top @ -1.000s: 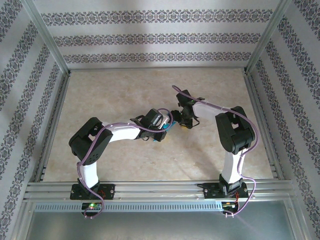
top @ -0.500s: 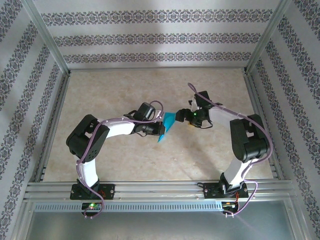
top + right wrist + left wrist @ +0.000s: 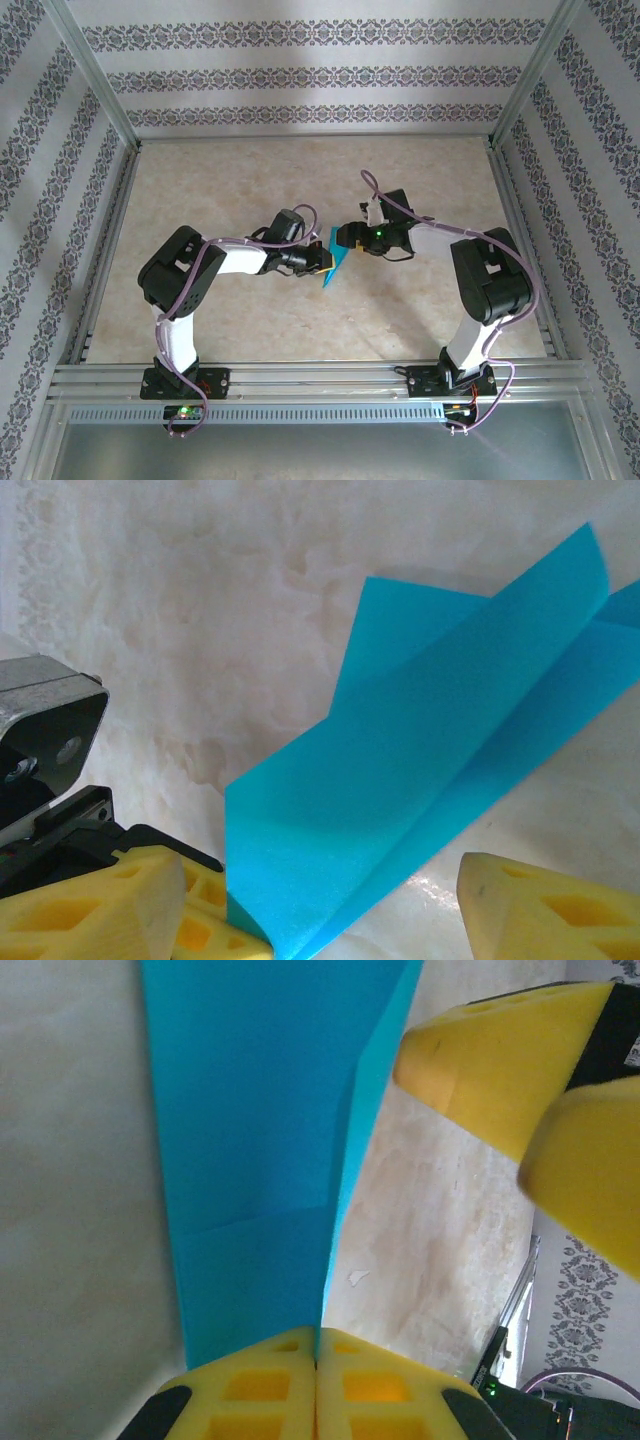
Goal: Fold a paper plane with a square sheet of paper (pick it up from the middle)
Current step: Fold the wing for the fifth time at the center of the table.
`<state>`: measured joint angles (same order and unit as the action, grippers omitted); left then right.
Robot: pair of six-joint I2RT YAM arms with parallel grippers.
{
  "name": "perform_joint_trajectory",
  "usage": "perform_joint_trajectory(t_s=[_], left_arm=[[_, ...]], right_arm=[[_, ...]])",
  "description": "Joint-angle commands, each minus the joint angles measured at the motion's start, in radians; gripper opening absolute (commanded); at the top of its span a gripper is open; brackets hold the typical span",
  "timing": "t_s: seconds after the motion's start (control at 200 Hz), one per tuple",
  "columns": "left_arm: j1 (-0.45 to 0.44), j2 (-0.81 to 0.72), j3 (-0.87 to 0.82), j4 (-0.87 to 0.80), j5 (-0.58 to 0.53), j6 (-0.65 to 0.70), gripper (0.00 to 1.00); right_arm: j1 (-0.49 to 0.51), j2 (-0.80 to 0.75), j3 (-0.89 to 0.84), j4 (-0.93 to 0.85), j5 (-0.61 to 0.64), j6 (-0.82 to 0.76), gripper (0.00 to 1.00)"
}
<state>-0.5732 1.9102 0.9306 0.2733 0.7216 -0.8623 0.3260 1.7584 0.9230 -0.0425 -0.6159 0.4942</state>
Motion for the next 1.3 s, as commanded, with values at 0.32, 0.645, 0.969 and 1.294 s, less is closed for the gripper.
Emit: perform_joint_trajectory(t_s=[0.32, 0.645, 0.969, 1.294], left_arm=[[0.024, 0.009, -0.040, 0.107, 0.006, -0.076, 0.07], [0.025, 0.015, -0.044, 0.124, 0.010, -0.083, 0.07], [0.025, 0.016, -0.052, 0.140, 0.005, -0.090, 0.06], [0.041, 0.015, -0.082, 0.173, -0.016, -0.126, 0.08]], right_arm=[[0.021, 0.099, 0.087, 0.028, -0.022, 0.026, 0.73], [0.039, 0.143, 0.138, -0.026, 0.008, 0.031, 0.72], [0.055, 0.180, 0.171, -0.145, 0.113, 0.013, 0.71], [0.065, 0.230, 0.172, -0.187, 0.173, -0.058, 0.74]])
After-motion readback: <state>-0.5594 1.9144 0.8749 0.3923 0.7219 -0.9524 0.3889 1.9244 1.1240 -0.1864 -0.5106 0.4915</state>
